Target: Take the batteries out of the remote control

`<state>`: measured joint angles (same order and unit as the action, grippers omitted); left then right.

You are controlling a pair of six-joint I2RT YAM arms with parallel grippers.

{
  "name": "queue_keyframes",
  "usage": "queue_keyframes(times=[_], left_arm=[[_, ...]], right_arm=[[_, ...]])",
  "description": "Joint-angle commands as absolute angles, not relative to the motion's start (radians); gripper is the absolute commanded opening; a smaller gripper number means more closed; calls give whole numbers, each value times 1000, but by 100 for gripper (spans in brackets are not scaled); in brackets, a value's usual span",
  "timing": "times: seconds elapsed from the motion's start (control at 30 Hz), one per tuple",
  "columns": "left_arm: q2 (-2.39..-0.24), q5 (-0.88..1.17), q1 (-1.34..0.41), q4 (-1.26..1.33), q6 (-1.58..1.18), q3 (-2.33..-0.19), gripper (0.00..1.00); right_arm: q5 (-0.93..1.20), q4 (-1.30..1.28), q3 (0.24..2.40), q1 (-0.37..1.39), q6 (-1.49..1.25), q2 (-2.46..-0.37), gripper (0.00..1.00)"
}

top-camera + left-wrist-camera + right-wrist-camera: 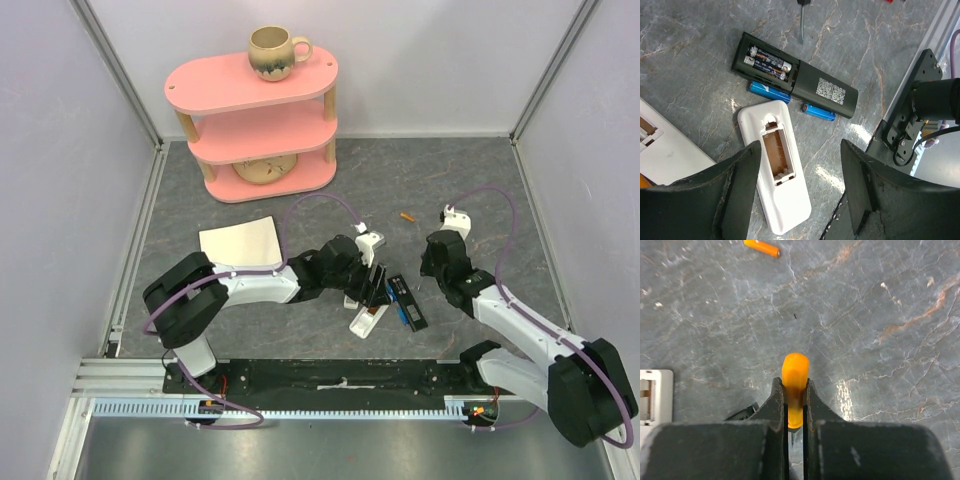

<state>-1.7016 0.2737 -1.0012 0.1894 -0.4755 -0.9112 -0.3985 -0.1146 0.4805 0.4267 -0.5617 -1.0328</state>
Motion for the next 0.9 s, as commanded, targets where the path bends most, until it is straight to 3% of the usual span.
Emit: queue_keyframes(times=[0.0,0.47,0.73,0.87], left_arm=[[-1695,229,-1006,227,-531,-937,71],[-1700,212,-1008,172,-517,-959,71],[-1752,210,-1072,108,-469,-1040,70],[-1781,175,-1109,74,-483,-1088,69]], right_arm=[[-384,-163,465,422,-577,-1080,0],[-54,-170,368,431,-649,-1054,0],[-52,-201,371,445,-649,-1023,0],[-171,-273,429,445,-615,-979,0]])
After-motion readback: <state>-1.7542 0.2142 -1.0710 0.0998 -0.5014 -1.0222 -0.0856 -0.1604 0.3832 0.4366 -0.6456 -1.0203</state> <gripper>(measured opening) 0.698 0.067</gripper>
